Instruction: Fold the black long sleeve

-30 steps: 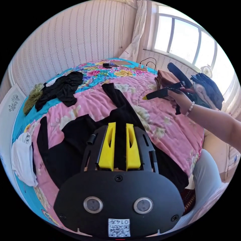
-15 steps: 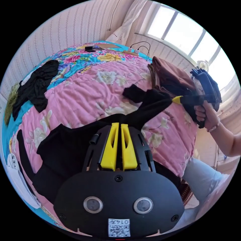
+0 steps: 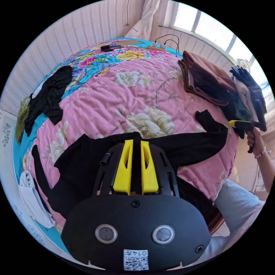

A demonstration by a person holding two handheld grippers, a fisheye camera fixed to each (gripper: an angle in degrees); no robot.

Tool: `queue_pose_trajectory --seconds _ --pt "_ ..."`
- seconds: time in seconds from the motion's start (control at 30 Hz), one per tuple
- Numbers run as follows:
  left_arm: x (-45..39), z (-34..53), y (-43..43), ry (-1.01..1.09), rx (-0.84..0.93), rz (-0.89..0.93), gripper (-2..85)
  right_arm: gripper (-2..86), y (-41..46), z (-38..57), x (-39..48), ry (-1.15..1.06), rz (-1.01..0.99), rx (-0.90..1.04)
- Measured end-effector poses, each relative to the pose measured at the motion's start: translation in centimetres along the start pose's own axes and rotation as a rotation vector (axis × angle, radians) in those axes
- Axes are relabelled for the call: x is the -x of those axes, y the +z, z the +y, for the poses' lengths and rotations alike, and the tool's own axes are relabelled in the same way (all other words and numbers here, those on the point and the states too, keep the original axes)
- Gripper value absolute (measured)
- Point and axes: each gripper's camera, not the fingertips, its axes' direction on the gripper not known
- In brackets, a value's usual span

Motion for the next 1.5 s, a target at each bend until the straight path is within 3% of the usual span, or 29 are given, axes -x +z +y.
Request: queue_pose_trajectory --seconds 0.17,0.4,0.5,0.63,0.77,0.87,1.0,1.3,1.43,1.5 --pt "-6.0 -1.7 1.0 0.18 -0.063 0.155 5.6 1.9 3.1 -0.9 -1.8 0.051 -0.08 0.09" --pt "-12.8 -4.4 6.0 0.341 -0.04 0.353 6.3 1.2 -7.1 9.1 -2.8 0.258 0.002 0.018" --pt "-14.8 -4.9 7.8 0.414 -0.027 0.375 6.4 2.1 -8.6 10.6 -3.8 0.252 0.105 0.023" --pt "-17.1 -5.6 10.0 0.528 0.013 0.404 6.9 4.4 -8.3 12.2 -5.6 0.264 0.088 0.011" --pt "-19.7 -6.0 13.3 0.635 0.045 0.34 7.1 6.8 -5.0 14.0 -4.5 0.127 0.2 0.07" --pt "-20.5 -6.7 17.4 0.615 0.168 0.312 5.9 5.8 -1.9 14.5 -6.0 0.147 0.226 0.145" --pt "-20.0 -7.4 18.3 0.579 0.141 0.362 -0.1 1.8 -3.4 15.6 -7.6 0.174 0.141 0.13" --pt "-20.1 -9.2 16.6 0.638 0.075 0.424 -0.4 0.6 -11.3 19.3 -9.5 0.244 -0.172 0.159" --pt "-19.8 -11.5 19.7 0.539 0.029 0.389 1.7 0.8 -11.8 18.8 -13.0 0.308 -0.064 0.007" --pt "-19.8 -12.9 22.8 0.473 0.078 0.362 4.0 1.2 -11.6 19.7 -15.7 0.412 -0.039 -0.158"
